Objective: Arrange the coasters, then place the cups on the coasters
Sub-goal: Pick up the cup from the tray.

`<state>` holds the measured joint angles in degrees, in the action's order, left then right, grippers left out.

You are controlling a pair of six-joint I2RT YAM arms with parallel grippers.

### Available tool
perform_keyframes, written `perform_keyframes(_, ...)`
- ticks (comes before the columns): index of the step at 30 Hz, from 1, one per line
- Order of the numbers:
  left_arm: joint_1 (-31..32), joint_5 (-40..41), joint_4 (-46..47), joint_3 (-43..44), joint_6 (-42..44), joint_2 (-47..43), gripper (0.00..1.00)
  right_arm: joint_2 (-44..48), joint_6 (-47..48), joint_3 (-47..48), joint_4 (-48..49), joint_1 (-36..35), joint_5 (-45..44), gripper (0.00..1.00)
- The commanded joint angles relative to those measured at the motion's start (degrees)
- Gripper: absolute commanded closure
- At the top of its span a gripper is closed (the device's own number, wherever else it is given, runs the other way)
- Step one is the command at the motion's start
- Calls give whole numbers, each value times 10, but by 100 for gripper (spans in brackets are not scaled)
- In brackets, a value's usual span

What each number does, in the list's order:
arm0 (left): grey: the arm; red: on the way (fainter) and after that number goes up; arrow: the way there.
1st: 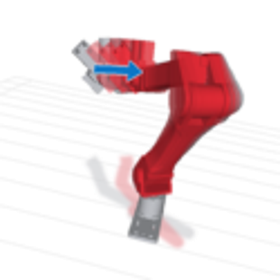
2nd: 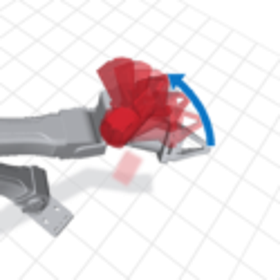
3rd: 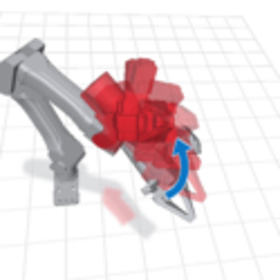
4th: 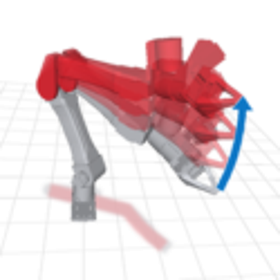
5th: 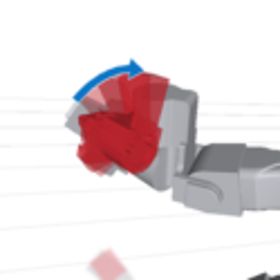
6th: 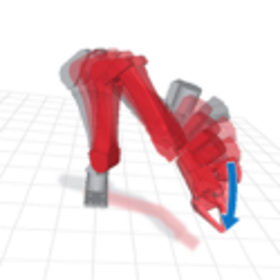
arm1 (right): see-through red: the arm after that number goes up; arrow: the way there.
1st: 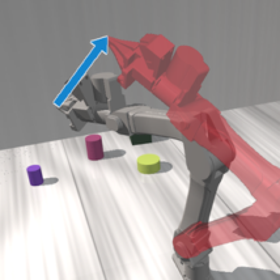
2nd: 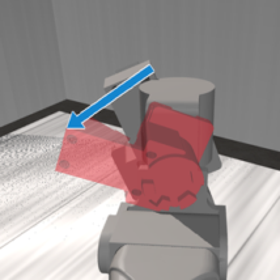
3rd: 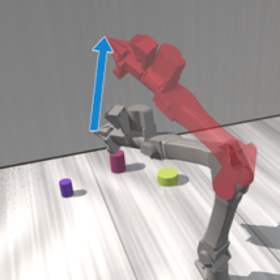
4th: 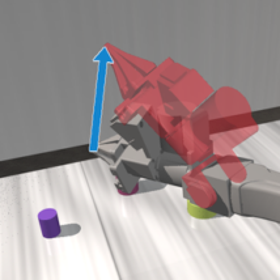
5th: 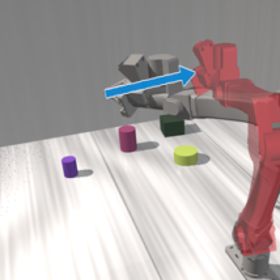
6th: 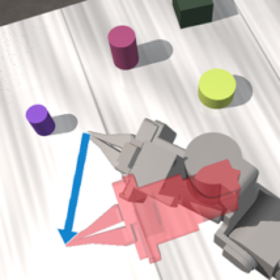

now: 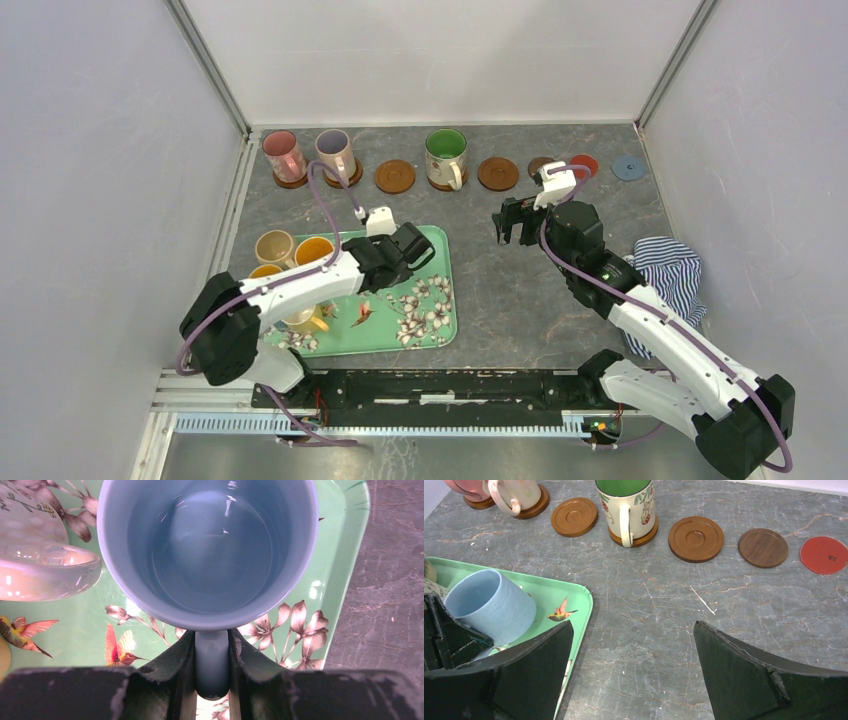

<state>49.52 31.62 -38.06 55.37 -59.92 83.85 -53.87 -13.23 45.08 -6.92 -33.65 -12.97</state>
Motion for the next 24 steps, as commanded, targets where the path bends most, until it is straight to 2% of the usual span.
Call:
perform_keyframes(1,-1,51,69,-1,56,-52,98,4,-2,-3,29,-1,1,2)
perform_keyframes(8,-4,86,102,13,106,-72,98,4,0,-1,30,-1,2,2)
perform_keyframes(13,-30,93,158,42,171,-52,98,3,1,4,28,-2,5,2)
perform_keyframes(24,-147,4,268,142,302,56,98,21,-3,17,12,-1,8,2)
